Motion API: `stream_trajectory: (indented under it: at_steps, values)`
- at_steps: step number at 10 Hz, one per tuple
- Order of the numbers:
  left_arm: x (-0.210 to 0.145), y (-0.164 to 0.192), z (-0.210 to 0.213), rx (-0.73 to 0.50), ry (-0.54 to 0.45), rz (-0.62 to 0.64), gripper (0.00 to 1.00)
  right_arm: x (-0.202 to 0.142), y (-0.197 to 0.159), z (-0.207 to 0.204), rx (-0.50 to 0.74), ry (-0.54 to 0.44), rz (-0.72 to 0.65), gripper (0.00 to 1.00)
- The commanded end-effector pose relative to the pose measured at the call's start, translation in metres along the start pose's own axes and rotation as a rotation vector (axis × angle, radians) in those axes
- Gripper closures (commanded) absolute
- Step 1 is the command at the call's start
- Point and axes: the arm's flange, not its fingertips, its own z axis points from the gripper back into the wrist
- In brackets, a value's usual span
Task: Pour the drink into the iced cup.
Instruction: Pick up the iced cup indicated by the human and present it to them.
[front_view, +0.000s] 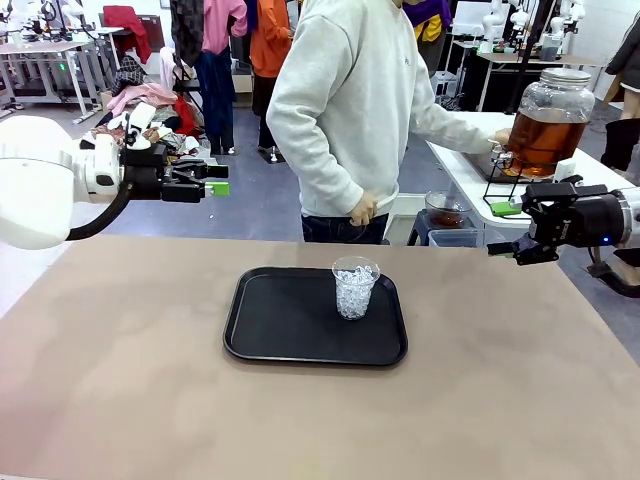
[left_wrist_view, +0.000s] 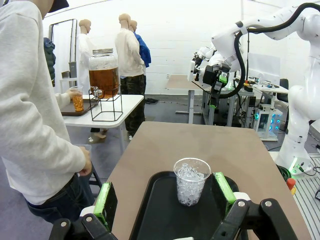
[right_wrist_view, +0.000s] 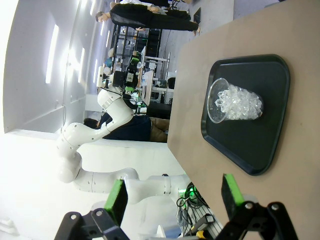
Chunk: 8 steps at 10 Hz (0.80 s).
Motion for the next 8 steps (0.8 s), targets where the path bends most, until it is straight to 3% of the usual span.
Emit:
stream_trajectory:
  at_steps: [1,8]
  values:
    - [0.0013,0.0006,-0.0009,0.012,-0.008,0.000,0.00,-0.0008,0.0015,0.0008,-0.002,-0.006,0.001,0.00]
    - [0.0013,0.0006,-0.0009,0.012,-0.008,0.000,0.00,-0.0008,0.0015,0.0008,-0.002,-0.006,0.001,0.00]
